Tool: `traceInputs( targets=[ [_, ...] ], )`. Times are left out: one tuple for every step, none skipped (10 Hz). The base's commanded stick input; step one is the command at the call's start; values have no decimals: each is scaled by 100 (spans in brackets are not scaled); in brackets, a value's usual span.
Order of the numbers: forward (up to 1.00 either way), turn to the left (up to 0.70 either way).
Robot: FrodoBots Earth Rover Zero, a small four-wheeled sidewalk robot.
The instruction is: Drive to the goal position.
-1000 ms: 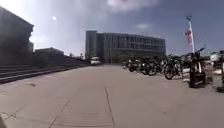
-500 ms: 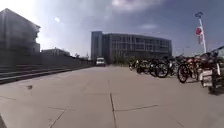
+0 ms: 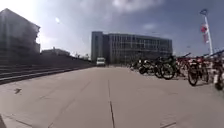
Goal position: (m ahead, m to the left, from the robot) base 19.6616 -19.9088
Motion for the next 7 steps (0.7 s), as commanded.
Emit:
traceInputs(
  targets=[
    [100, 27],
    [100, 27],
    [100, 2],
    [100, 0],
    [100, 0],
    [100, 0],
    [100, 0]
  ],
)
